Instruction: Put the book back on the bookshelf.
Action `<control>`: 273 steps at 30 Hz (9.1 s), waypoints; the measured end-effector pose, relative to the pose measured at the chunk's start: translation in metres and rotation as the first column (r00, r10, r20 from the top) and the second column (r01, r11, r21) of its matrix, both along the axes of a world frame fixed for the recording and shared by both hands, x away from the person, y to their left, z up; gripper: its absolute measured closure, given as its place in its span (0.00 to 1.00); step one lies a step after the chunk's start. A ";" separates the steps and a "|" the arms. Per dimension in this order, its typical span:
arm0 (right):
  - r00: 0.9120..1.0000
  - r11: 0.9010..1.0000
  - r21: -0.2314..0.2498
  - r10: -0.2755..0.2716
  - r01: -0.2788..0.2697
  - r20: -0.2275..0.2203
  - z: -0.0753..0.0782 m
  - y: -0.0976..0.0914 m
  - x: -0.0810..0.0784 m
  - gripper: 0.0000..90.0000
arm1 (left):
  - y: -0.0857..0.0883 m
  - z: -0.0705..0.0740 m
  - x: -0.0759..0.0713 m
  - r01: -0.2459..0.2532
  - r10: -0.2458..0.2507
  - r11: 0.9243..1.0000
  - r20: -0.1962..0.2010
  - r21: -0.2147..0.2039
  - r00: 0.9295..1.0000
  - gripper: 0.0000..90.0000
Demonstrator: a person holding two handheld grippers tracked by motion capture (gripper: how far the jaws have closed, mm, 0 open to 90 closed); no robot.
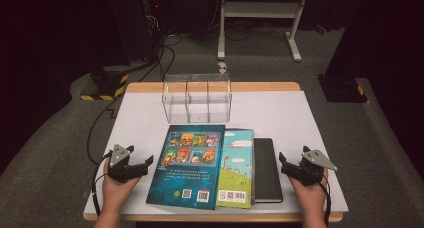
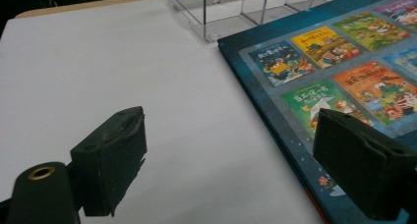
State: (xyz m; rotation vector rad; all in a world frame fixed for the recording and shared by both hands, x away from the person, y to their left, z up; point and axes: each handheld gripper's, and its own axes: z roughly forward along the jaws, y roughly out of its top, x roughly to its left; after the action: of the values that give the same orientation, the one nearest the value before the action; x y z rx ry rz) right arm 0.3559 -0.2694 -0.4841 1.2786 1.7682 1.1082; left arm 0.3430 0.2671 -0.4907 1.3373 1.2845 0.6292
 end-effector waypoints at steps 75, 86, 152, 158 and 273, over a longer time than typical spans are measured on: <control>0.952 0.951 -0.053 0.300 -0.304 -0.067 0.038 0.077 -0.031 0.26 | -0.056 -0.006 -0.002 0.170 -0.207 0.975 -0.315 -0.141 0.926 0.12; 0.954 0.958 -0.002 0.287 -0.288 -0.088 0.037 0.078 -0.029 0.16 | -0.072 -0.002 -0.009 0.212 -0.247 0.967 -0.298 -0.143 0.922 0.13; 0.923 0.949 0.147 0.308 -0.280 -0.231 0.032 0.072 -0.033 0.15 | -0.165 0.017 -0.012 0.387 -0.421 0.904 -0.227 -0.182 0.878 0.25; 0.912 0.944 0.170 0.321 -0.284 -0.256 0.031 0.076 -0.030 0.14 | -0.168 0.016 -0.012 0.380 -0.414 0.907 -0.225 -0.180 0.882 0.24; 0.927 0.953 0.139 0.297 -0.270 -0.231 0.051 0.077 -0.015 0.44 | -0.164 0.015 0.009 0.360 -0.406 0.906 -0.219 -0.224 0.887 0.18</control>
State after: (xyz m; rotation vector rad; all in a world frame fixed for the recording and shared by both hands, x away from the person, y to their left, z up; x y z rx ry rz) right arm 0.3404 -0.1928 -0.4330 1.2986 2.1629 1.2580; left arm 0.3518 0.1028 -0.4757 1.5054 1.2000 0.0582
